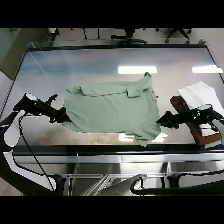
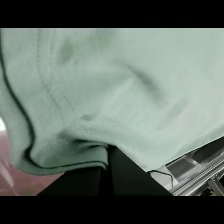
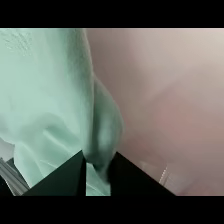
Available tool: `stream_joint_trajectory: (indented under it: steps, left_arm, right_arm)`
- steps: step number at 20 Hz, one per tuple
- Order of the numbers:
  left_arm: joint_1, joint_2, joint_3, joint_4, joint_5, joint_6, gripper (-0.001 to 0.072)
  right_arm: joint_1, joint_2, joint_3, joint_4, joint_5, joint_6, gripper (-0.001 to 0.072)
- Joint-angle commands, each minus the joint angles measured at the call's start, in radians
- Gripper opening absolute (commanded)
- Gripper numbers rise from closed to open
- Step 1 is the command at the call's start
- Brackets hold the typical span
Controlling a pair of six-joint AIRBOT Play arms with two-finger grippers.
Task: Fold the shirts.
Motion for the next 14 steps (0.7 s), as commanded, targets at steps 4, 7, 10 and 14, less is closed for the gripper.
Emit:
stream_joint_trajectory:
  steps: [4,7,10,14]
  left_arm:
    - [-0.002,0.109,0.011,-0.135,-0.058,0.047,0.0011]
    - [-0.002,0.296,0.123,-0.388,-0.104,0.097,0.0011]
    - [-0.002,0.506,0.33,-0.623,-0.083,0.096,0.0011]
    - [0.035,0.717,0.701,-0.654,0.039,0.076,0.0011]
  right_arm:
    - [0.022,0.128,0.068,0.221,0.148,-0.114,0.0025]
    - [-0.051,0.309,0.266,0.337,0.149,-0.113,0.0025]
    - [-0.13,0.459,0.525,0.461,0.147,-0.109,0.0024]
    - [-0.204,0.587,0.818,0.477,0.104,-0.089,0.0025]
